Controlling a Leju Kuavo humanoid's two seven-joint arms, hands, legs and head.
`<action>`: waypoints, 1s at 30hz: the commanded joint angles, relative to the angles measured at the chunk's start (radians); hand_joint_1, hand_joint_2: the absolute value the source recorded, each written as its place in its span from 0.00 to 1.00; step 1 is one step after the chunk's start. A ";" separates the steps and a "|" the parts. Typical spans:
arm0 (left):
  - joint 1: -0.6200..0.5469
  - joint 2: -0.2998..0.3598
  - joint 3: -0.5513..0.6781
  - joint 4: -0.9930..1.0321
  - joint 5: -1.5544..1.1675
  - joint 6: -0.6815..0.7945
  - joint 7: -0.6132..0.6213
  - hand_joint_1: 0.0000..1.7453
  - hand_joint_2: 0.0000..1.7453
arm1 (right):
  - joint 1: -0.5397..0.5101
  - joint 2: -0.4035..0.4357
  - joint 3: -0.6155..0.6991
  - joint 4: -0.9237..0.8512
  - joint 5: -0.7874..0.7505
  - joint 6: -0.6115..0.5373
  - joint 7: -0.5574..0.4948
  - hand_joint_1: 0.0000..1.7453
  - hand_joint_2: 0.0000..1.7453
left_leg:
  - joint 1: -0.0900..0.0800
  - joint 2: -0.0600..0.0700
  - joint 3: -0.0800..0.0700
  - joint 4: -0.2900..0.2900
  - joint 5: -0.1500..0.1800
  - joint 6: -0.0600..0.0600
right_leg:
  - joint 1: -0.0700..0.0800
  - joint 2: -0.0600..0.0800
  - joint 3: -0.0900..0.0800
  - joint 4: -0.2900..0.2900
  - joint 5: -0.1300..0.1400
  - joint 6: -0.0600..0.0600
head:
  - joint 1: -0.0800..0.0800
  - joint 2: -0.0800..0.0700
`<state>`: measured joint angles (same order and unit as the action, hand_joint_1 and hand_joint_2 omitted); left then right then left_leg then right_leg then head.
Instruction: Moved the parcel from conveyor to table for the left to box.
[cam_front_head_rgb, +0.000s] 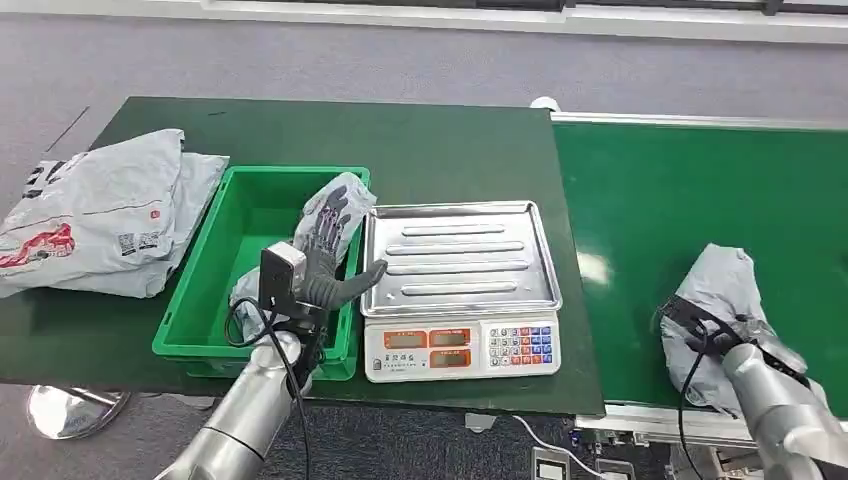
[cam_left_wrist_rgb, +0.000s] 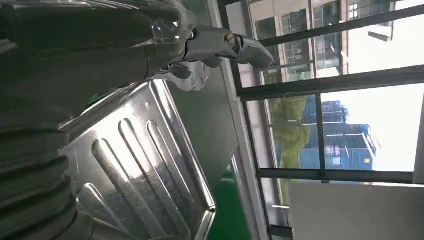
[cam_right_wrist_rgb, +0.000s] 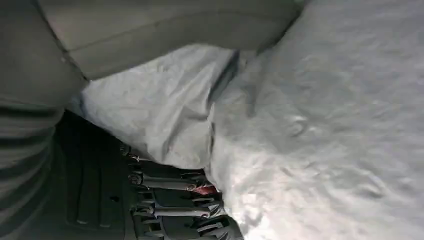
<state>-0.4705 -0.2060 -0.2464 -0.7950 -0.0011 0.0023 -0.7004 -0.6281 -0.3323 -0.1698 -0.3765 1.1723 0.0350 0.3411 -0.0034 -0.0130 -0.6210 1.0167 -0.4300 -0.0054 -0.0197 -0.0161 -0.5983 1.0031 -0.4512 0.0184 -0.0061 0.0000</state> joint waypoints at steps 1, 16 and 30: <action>-0.036 0.014 0.023 0.078 -0.008 -0.005 0.002 0.00 1.00 | 0.032 -0.004 0.024 0.087 -0.021 0.027 -0.030 1.00 1.00 | 0.002 -0.001 0.004 -0.002 0.000 -0.001 | 0.003 -0.001 0.006 -0.004 0.000 -0.002 | 0.000 0.000; -0.013 0.024 0.048 0.054 -0.007 0.009 0.002 0.00 1.00 | -0.043 0.088 -0.049 -0.004 -0.111 -0.166 -0.268 1.00 1.00 | 0.002 0.008 0.005 -0.001 -0.002 0.000 | 0.003 0.008 0.005 -0.003 0.002 -0.001 | 0.000 0.000; -0.016 -0.004 0.018 0.071 -0.034 0.034 0.002 0.00 1.00 | 0.198 0.196 -0.112 -0.828 -0.368 -0.720 -0.751 1.00 1.00 | 0.000 0.009 0.001 -0.001 -0.002 0.000 | 0.001 0.010 -0.001 0.000 0.001 -0.002 | 0.000 0.000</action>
<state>-0.4613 -0.2010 -0.2327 -0.7729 -0.0225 0.0153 -0.7004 -0.5755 -0.2616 -0.1839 -0.5118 0.9722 -0.5011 -0.2609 -0.0032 -0.0112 -0.6217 1.0166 -0.4311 -0.0039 -0.0193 -0.0136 -0.5985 1.0028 -0.4507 0.0187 -0.0057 0.0000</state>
